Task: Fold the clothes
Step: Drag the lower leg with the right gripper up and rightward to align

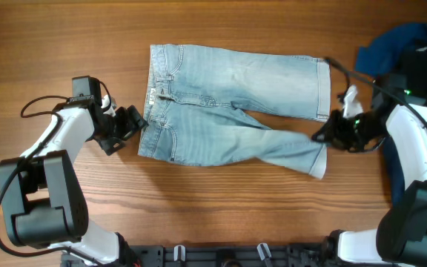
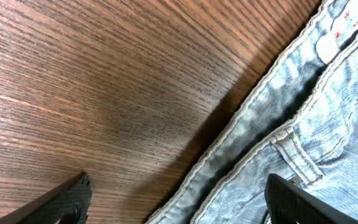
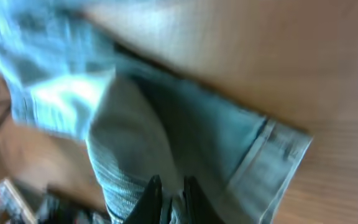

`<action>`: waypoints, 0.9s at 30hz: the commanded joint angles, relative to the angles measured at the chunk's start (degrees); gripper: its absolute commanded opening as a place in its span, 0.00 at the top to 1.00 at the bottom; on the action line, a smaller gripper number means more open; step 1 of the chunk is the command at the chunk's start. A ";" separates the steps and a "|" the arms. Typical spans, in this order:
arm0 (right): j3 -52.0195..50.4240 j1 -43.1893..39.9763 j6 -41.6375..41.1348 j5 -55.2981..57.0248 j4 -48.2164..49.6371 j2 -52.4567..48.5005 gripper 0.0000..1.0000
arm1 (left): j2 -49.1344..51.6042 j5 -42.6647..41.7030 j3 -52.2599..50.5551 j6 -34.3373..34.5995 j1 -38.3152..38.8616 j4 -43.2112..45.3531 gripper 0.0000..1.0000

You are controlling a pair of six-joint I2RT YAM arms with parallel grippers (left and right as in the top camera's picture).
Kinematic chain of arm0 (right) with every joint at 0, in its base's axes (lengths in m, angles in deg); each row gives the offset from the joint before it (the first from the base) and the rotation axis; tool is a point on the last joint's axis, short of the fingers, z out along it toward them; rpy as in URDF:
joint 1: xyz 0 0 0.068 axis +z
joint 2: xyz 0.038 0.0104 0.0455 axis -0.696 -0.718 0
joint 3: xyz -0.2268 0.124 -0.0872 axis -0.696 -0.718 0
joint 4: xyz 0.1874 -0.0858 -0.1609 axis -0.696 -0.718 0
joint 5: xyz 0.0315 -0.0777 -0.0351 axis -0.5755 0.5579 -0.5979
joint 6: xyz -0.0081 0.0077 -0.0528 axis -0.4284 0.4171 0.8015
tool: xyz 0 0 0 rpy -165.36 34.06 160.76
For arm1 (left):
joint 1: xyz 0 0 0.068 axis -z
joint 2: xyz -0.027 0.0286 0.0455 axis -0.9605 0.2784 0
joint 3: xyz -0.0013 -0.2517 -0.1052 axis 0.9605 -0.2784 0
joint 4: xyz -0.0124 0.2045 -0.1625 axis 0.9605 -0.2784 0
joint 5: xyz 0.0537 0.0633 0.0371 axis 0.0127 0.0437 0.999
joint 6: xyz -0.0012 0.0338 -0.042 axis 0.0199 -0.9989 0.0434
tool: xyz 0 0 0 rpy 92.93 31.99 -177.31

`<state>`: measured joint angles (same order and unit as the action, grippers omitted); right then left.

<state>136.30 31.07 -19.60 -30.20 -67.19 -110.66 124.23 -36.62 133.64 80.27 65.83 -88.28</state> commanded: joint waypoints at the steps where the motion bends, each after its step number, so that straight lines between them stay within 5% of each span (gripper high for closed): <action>1: 0.59 2.23 3.23 1.66 -4.48 1.03 0.95 | -0.24 0.74 -0.42 -0.15 -0.48 0.50 0.11; 21: -5.25 15.41 -13.57 6.64 -9.31 1.01 0.89 | -0.24 -0.15 -0.42 -0.09 -0.48 0.61 0.10; 27: -7.21 20.61 -18.91 9.60 -9.84 1.01 0.63 | -0.24 -0.17 -0.42 -0.09 -0.48 0.44 0.09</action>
<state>130.84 49.56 -33.96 -22.75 -76.55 -110.66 124.23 -36.68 133.64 80.27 65.83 -87.86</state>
